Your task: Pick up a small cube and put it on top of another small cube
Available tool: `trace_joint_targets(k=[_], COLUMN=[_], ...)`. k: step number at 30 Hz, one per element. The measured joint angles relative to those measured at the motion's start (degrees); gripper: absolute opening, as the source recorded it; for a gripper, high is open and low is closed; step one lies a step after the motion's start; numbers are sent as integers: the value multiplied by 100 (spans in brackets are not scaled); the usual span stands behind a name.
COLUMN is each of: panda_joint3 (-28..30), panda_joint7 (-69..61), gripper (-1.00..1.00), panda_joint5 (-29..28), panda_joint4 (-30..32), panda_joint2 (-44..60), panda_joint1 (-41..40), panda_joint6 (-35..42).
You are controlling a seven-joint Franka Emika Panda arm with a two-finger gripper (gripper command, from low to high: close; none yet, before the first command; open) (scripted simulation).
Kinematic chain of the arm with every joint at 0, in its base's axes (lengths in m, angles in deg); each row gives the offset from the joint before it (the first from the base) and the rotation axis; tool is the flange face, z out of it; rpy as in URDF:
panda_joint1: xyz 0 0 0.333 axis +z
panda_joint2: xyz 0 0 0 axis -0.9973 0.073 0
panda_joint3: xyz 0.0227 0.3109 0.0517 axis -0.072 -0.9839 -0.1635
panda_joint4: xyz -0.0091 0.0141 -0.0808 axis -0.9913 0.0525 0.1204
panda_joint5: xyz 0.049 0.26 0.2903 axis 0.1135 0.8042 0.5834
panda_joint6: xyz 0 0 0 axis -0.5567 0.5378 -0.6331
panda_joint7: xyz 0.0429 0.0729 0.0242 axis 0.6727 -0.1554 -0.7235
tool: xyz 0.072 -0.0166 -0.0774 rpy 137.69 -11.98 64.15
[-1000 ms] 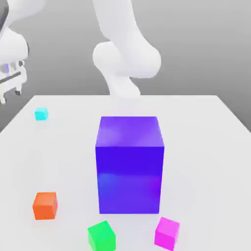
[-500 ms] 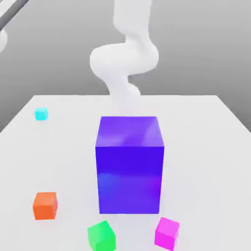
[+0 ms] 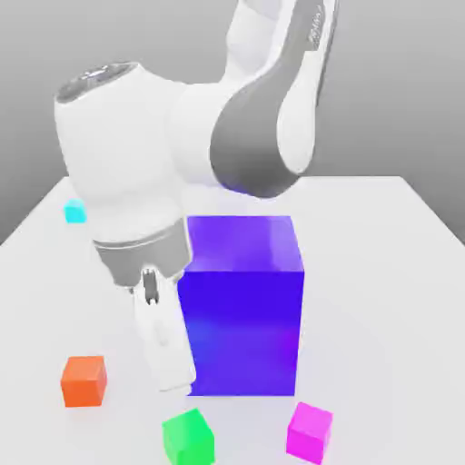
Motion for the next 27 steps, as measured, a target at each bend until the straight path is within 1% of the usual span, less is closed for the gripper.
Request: trace_joint_targets(k=[4, 6, 11, 18, 19, 22, 23, 27], panda_joint3=[-812, -1036, -1124, -683, -777, -1376, -1586, -1586], panda_joint7=[662, 1180, 2500, 4239, 4253, 3990, 3869, 3867], gripper=[100, 100, 100, 100, 100, 100, -100, -100], panda_joint5=[644, 892, 1213, 1360, 1469, 2023, 2235, 2238], panda_joint4=[20, 54, 203, 449, 424, 245, 175, 175], panda_joint2=[297, 507, 956, 1468, 1557, 1938, 2082, 2082], panda_joint1=[451, 608, 848, 1252, 1186, 735, 577, 576], panda_joint6=[-150, -224, -388, -751, -838, -1068, -1130, -1142])
